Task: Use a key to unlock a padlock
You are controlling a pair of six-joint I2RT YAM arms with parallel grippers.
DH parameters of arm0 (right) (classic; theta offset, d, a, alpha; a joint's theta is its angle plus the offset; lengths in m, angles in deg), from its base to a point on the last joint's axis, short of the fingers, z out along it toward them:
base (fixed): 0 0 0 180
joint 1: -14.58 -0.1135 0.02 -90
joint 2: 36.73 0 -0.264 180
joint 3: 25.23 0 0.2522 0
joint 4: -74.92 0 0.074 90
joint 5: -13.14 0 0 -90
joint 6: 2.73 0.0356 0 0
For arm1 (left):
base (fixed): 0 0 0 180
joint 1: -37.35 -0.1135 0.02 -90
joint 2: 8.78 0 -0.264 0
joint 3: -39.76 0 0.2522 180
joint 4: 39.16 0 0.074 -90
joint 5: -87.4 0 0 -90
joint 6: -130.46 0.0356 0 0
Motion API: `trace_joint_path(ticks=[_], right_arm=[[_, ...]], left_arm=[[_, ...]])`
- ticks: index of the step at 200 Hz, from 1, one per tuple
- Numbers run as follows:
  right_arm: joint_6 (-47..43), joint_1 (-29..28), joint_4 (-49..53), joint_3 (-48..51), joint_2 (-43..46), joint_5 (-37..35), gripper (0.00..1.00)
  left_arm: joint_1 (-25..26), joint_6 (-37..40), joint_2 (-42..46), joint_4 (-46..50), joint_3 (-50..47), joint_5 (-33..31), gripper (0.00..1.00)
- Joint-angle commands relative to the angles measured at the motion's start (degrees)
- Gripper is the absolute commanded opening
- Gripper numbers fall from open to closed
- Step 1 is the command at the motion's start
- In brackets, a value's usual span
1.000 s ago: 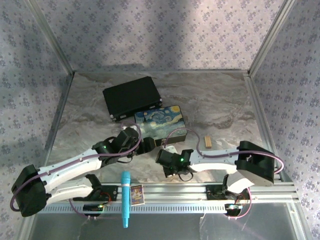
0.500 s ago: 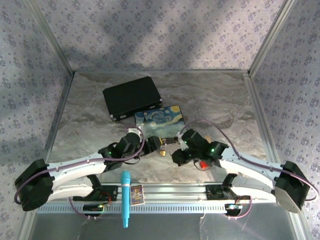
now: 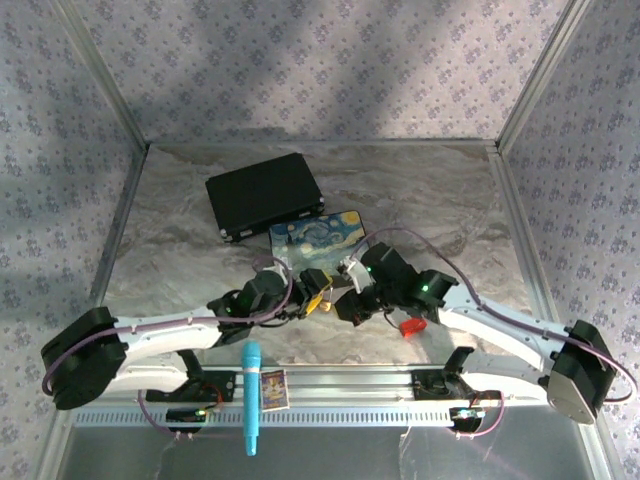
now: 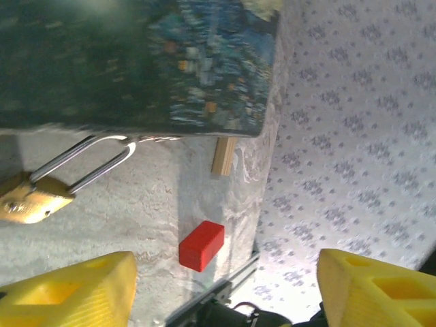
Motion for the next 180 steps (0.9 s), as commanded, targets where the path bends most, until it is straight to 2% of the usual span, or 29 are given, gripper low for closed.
trace_joint_path(ticks=[1,31,49,84,108,141,180], right_arm=[[-2.08,0.14,0.42,-3.38,-1.06,-2.09,0.00],[-0.42,-0.04,-2.13,-4.60,-1.61,-4.82,0.00],[0.74,-0.63,-3.75,-5.58,-2.64,-6.48,0.00],[2.63,-2.74,-8.45,-7.39,-6.64,-7.16,0.00],[4.47,-4.72,-12.76,-7.83,-8.99,-7.17,0.00],[6.72,-5.64,-17.88,-7.86,-10.91,-6.65,0.00],[7.14,-6.03,-16.88,-7.85,-10.32,-6.78,0.00]], left_arm=[[0.52,-8.18,2.87,-0.77,-1.38,0.22,0.78],[0.96,-15.09,3.70,-6.83,-4.70,-0.89,0.95],[0.96,-17.92,4.14,-7.97,-4.83,-1.10,1.00],[1.05,-20.85,6.17,-12.59,-6.29,-5.23,1.00],[0.98,-21.59,10.14,-10.44,-6.32,-7.93,1.00],[-0.07,-21.84,13.10,-6.46,-5.93,-6.42,0.99],[-0.45,-22.51,13.62,-5.91,-7.27,-6.44,0.81]])
